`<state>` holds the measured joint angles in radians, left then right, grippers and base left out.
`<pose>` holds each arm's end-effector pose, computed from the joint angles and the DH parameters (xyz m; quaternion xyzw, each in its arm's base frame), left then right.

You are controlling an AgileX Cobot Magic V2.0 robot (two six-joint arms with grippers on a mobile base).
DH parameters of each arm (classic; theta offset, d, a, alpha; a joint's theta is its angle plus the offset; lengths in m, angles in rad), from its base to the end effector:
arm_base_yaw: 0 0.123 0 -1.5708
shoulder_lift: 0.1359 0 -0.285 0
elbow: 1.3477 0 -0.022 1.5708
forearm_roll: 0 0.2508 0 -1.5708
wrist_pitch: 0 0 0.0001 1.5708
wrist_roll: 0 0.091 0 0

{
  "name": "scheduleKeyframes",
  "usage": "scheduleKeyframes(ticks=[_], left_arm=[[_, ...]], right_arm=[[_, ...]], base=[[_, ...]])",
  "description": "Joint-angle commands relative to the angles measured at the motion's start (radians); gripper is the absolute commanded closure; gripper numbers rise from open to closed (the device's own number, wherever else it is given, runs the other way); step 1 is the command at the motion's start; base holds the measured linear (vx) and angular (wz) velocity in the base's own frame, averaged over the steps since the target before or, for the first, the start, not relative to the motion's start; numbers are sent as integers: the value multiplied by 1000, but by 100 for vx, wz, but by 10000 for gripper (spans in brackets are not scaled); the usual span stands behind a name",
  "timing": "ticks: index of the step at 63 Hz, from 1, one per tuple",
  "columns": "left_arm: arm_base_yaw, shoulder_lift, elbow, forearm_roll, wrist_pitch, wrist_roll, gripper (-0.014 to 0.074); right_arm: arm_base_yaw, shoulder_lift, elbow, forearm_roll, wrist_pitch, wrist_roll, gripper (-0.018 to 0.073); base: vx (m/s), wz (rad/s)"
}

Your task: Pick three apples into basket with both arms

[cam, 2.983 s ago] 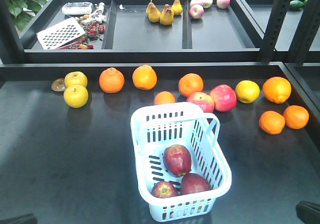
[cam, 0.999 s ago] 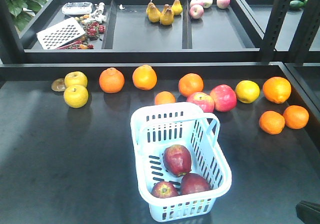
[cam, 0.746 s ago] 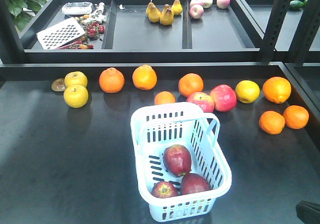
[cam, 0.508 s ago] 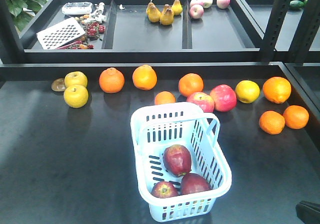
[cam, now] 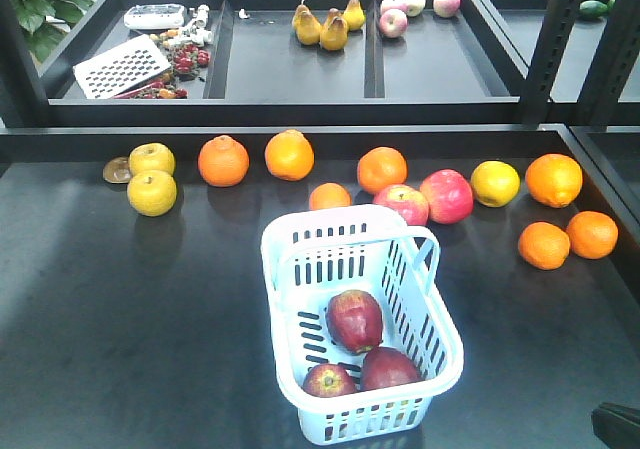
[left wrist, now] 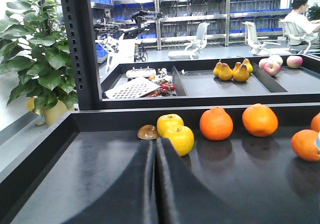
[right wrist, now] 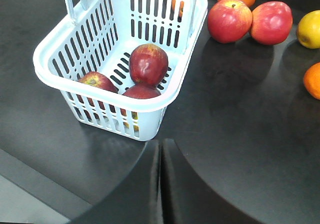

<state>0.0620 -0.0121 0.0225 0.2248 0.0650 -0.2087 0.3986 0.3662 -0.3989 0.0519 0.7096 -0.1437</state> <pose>0.0563 0.0048 0.2005 -0.0214 0.7020 0.0327 0.7111 0.0653 0.0308 0.2614 -0.2271 0.8521 0.0838 0.4641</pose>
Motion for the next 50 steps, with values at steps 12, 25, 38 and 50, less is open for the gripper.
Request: scheduleKeyframes(ticks=[12,25,38,50], left_arm=[[1,-16,9,-2,-76,-8,603],[1,-16,9,-2,-76,-8,603],[1,-16,9,-2,-76,-8,603],[1,-16,9,-2,-74,-8,603]], right_arm=[[-3,7,-26,-33,-102,-4,565],[-83,6,108,-52,-330,160,565],[-195,-108,304,-58,-456,336,565],[-311,-296,421,-58,-534,375,565]], base=[[0,0],[0,0],[0,0],[0,0]])
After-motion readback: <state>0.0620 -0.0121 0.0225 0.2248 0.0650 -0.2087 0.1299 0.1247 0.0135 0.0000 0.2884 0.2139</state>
